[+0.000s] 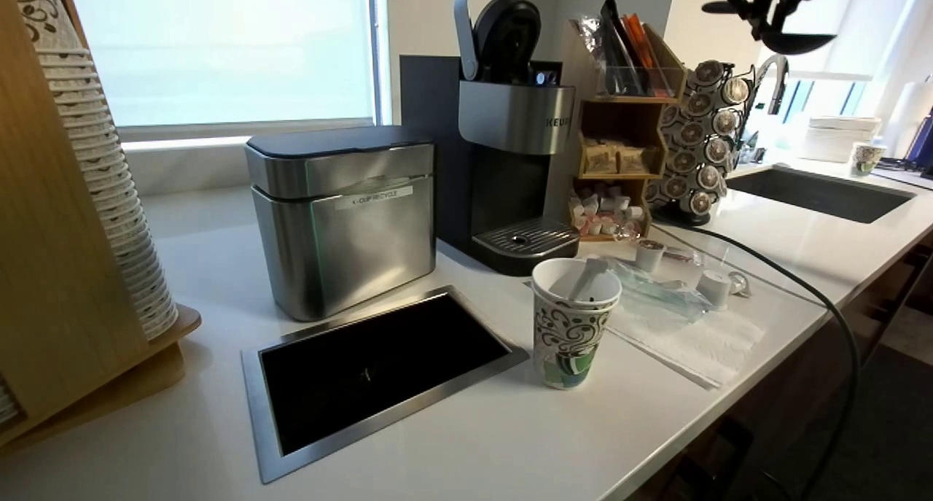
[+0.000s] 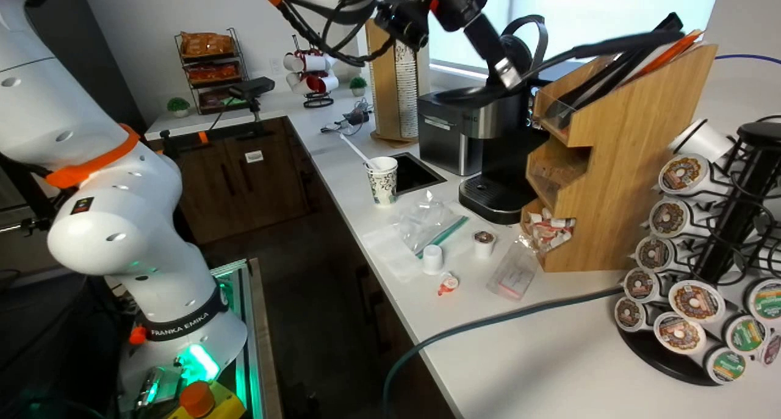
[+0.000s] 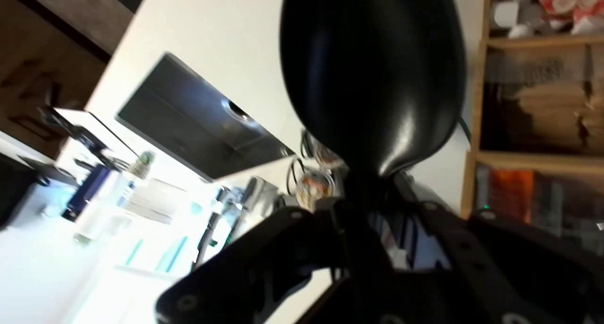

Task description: Put the serving spoon on the countertop

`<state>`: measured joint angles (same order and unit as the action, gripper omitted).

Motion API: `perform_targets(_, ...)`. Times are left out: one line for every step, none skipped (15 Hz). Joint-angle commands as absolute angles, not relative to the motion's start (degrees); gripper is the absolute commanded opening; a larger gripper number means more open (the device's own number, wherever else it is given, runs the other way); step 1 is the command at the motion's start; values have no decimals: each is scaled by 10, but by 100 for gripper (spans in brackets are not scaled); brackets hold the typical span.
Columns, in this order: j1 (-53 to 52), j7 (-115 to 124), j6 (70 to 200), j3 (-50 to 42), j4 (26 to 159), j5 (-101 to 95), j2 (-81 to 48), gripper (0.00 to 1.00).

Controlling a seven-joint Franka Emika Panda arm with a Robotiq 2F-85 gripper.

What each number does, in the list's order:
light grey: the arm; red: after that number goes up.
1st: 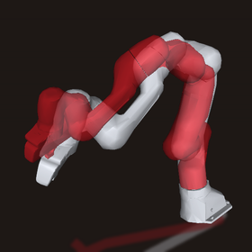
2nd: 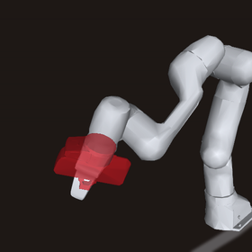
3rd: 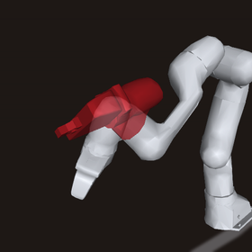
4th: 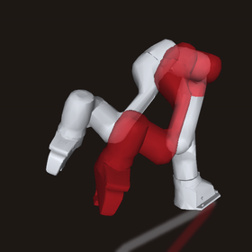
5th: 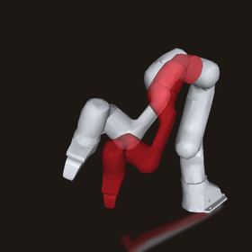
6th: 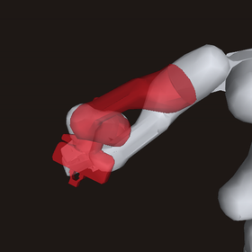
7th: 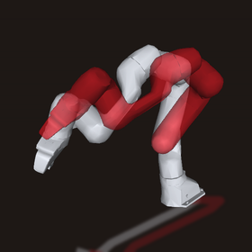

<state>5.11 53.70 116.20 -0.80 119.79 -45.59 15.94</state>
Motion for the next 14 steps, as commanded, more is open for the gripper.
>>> perform_targets(56, 647, 1097, 18, 1287, -449, 169, 5)
perform_targets(55, 674, 1083, 18, 1308, -440, 165, 5)
perform_targets(56, 705, 1071, 18, 1324, -438, 157, 5)
perform_targets(56, 734, 1064, 16, 1335, -433, 144, 5)
perform_targets(55, 759, 1049, 15, 1348, -429, 139, 5)
perform_targets(54, 784, 1040, 13, 1351, -421, 122, 5)
perform_targets(52, 795, 1057, 6, 1354, -406, 110, 5)
perform_targets(51, 795, 1078, -1, 1356, -400, 102, 5)
perform_targets(53, 794, 1102, -6, 1351, -406, 91, 5)
perform_targets(54, 794, 1134, -11, 1350, -409, 87, 5)
perform_targets(57, 791, 1172, -17, 1347, -429, 84, 5)
perform_targets(59, 793, 1204, -24, 1346, -421, 83, 5)
perform_targets(53, 785, 1160, -15, 1349, -419, 85, 20)
perform_targets(56, 785, 1182, -19, 1347, -419, 83, 20)
